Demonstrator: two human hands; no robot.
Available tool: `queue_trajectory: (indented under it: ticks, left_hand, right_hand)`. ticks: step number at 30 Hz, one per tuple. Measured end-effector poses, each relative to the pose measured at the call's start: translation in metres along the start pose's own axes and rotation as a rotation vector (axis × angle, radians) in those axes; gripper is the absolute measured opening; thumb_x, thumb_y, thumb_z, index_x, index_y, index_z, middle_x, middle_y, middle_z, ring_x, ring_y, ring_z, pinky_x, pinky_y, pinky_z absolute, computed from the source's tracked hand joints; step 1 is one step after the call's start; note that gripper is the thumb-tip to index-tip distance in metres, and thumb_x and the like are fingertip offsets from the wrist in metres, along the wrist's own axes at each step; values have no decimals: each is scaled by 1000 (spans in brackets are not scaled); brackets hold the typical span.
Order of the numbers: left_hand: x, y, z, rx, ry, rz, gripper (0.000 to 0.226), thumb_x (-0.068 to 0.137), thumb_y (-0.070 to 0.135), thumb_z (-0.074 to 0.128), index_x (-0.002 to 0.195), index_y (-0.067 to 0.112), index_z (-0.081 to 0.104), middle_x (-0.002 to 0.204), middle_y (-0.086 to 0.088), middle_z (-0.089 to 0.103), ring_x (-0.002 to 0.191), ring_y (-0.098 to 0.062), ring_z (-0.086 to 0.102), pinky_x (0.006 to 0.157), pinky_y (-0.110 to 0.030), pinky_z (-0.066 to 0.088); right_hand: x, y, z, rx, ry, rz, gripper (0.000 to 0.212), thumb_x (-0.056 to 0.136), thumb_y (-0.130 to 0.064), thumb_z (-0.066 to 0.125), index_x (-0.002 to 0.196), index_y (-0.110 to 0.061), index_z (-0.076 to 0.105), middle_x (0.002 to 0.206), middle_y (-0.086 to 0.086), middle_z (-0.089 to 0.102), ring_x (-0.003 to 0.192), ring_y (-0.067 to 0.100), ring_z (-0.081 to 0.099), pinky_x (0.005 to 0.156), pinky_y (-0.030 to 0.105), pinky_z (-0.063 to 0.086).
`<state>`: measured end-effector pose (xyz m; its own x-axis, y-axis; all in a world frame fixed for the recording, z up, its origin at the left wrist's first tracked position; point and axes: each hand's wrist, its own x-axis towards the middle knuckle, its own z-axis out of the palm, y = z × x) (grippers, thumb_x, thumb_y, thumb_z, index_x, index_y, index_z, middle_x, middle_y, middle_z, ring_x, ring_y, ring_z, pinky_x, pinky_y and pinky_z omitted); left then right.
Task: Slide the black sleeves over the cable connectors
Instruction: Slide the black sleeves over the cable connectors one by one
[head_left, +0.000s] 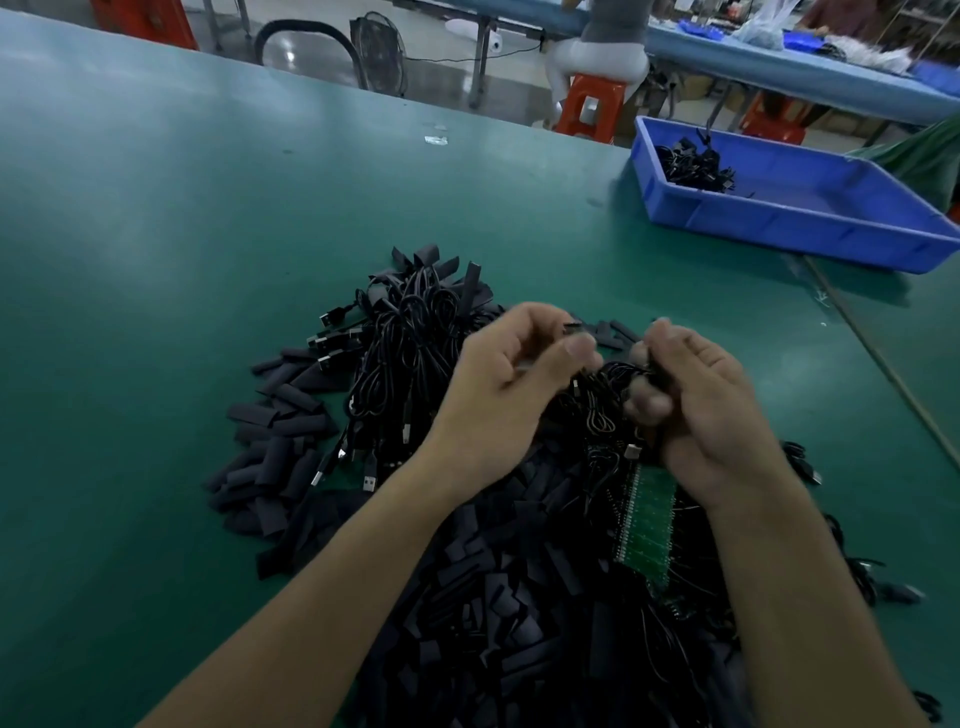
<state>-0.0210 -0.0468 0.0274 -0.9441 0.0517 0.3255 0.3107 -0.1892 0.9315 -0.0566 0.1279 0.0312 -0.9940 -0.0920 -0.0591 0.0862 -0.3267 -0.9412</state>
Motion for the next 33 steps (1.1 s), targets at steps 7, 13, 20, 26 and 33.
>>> queue_trajectory:
  ticks: [7, 13, 20, 26, 33]
  left_hand:
    - [1, 33, -20, -263, 238, 245, 16, 106, 20, 37, 93, 15, 44, 63, 6, 59, 47, -9, 52, 56, -33, 58]
    - [2, 51, -37, -97, 222, 144, 25, 105, 25, 46, 88, 18, 63, 54, 11, 39, 41, -7, 25, 38, -16, 23]
    - [8, 43, -54, 168, 76, -86, 34, 106, 5, 40, 114, 27, 65, 61, 10, 41, 52, -5, 31, 41, -14, 27]
    - [12, 38, -61, 319, 77, -52, 22, 106, 8, 46, 112, 29, 51, 72, 7, 71, 53, -4, 58, 50, -17, 47]
    - [12, 34, -60, 279, 160, 65, 16, 100, 12, 54, 95, 27, 55, 81, 5, 75, 54, -10, 65, 51, -20, 50]
  right_hand:
    - [9, -16, -29, -173, 443, -46, 21, 99, -22, 63, 81, -18, 52, 76, -1, 47, 37, 4, 35, 33, 16, 27]
    - [0, -12, -13, -841, -71, -14, 22, 90, -16, 72, 105, -30, 65, 58, -4, 63, 48, 7, 53, 47, 18, 43]
    - [-8, 11, 25, -1441, -520, 157, 38, 93, -42, 69, 66, -16, 62, 55, -7, 56, 43, 8, 44, 44, 17, 36]
    - [-10, 34, 36, -1721, -309, 140, 30, 94, -41, 65, 110, -17, 62, 105, 1, 59, 91, 22, 59, 73, 36, 50]
    - [-16, 54, 46, -1813, -164, 31, 43, 94, -57, 56, 95, -16, 45, 92, 0, 44, 92, 27, 48, 75, 35, 34]
